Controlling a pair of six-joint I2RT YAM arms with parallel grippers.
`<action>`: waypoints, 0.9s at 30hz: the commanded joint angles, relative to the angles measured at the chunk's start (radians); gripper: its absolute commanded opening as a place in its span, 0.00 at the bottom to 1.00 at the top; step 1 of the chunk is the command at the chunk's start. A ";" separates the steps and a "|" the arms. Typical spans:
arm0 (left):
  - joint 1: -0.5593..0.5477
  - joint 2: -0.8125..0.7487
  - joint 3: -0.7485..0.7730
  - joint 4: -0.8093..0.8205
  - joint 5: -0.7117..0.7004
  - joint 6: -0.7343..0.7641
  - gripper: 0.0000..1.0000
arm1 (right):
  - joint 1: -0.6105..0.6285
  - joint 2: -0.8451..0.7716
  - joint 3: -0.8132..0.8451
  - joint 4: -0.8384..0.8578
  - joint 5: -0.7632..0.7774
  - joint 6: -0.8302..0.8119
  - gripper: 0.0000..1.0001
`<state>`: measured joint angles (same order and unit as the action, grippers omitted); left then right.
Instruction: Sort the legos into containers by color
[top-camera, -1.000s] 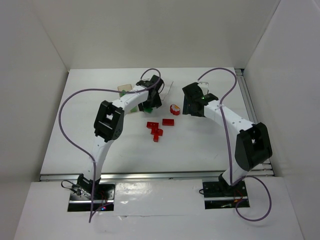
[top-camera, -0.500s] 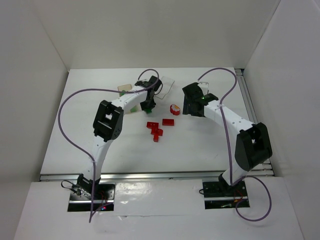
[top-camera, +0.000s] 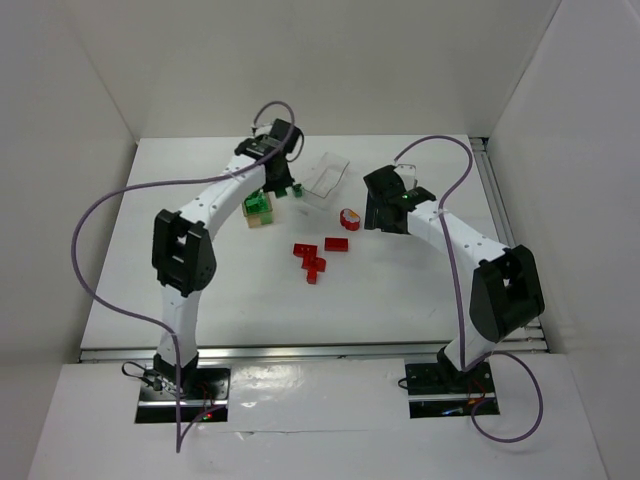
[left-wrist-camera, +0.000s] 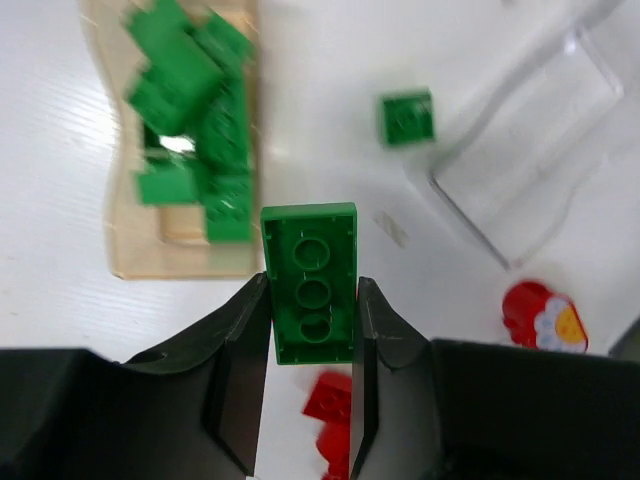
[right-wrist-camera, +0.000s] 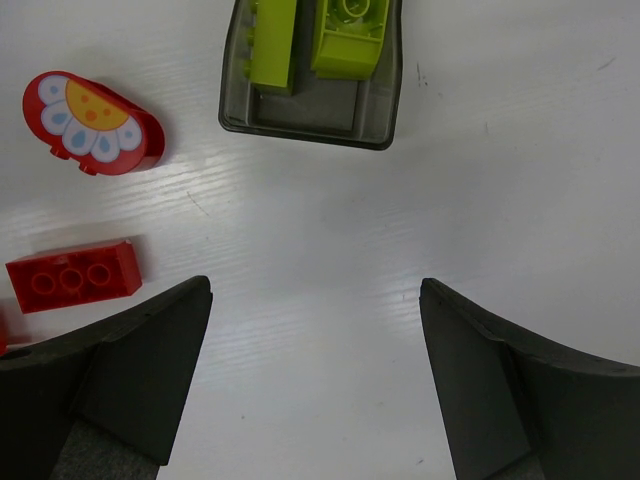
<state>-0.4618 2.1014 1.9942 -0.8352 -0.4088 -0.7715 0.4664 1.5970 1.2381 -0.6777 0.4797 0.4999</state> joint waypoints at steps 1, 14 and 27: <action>0.090 -0.006 0.038 -0.010 -0.047 0.055 0.23 | 0.011 -0.006 0.043 -0.011 0.025 -0.004 0.92; 0.172 0.085 0.060 -0.001 -0.030 0.121 0.82 | 0.011 -0.026 0.043 -0.031 0.043 -0.004 0.92; 0.049 0.081 0.152 0.021 0.028 0.186 0.63 | 0.011 -0.016 0.043 -0.029 0.034 0.005 0.92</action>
<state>-0.4065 2.1830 2.0819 -0.8341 -0.4271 -0.6201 0.4671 1.5970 1.2495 -0.6945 0.4938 0.4999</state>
